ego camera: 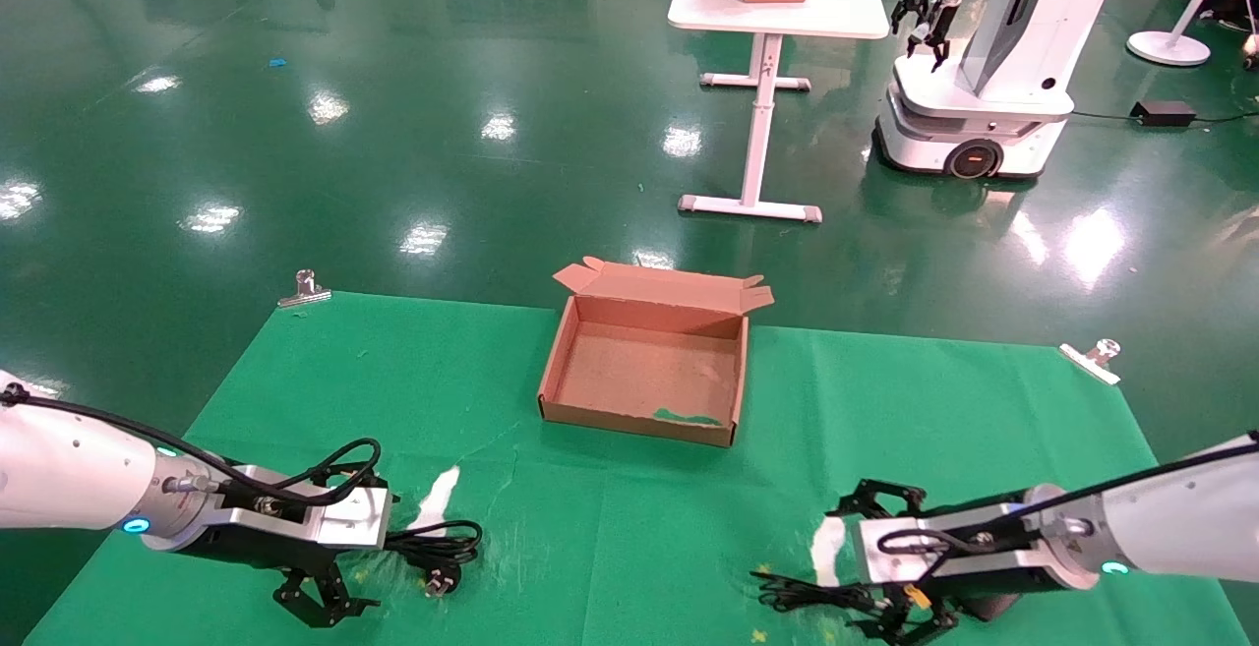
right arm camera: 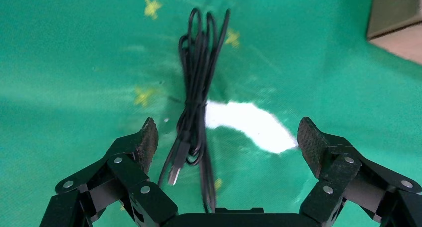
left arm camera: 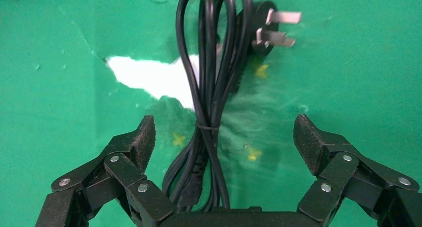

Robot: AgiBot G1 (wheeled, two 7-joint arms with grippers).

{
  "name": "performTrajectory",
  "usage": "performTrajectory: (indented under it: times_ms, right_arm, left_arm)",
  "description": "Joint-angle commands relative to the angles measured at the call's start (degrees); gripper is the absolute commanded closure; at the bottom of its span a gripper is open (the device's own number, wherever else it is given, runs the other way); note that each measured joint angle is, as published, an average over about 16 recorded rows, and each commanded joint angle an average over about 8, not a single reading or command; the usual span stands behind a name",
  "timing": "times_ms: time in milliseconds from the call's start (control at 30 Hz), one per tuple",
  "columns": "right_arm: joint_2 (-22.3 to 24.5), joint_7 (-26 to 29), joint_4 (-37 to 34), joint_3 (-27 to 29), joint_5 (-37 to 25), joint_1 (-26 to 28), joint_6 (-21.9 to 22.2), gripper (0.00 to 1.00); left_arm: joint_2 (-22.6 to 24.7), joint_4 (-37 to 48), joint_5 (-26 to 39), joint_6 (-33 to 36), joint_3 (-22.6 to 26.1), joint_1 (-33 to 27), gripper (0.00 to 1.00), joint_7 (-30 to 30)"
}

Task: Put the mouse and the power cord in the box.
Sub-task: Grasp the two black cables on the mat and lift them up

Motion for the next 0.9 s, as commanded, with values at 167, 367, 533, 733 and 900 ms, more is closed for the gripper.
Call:
performTrajectory:
  times_ms: [167,367,533,733,900]
  right_arm:
    - [-1.12,-3.27,-3.9,-0.44,-0.67,1.08,0.42,0.7]
    - [-1.74,-4.35,-5.68,-0.68,-1.09,1.74,0.62,1.0]
    - [-1.7,-4.31,-5.6,-0.68,-1.12,1.75,0.52,1.0]
    - [-1.52,-4.17,-5.14,-0.62,-1.01,1.57,0.39,1.0]
    - [-1.43,-4.09,-4.89,-0.59,-0.93,1.48,0.35,1.0]
  left_arm:
    - [1.02,3.74,-0.22,-1.51,-0.18,-0.42,0.6,3.19]
    - [1.68,5.16,0.43,-1.63,0.25,-0.97,1.0,4.8]
    - [1.65,5.02,0.46,-1.54,0.27,-0.99,1.0,4.7]
    - [1.47,4.64,0.27,-1.51,0.14,-0.84,1.0,4.42]
    - [1.36,4.43,0.15,-1.5,0.07,-0.75,1.0,4.27]
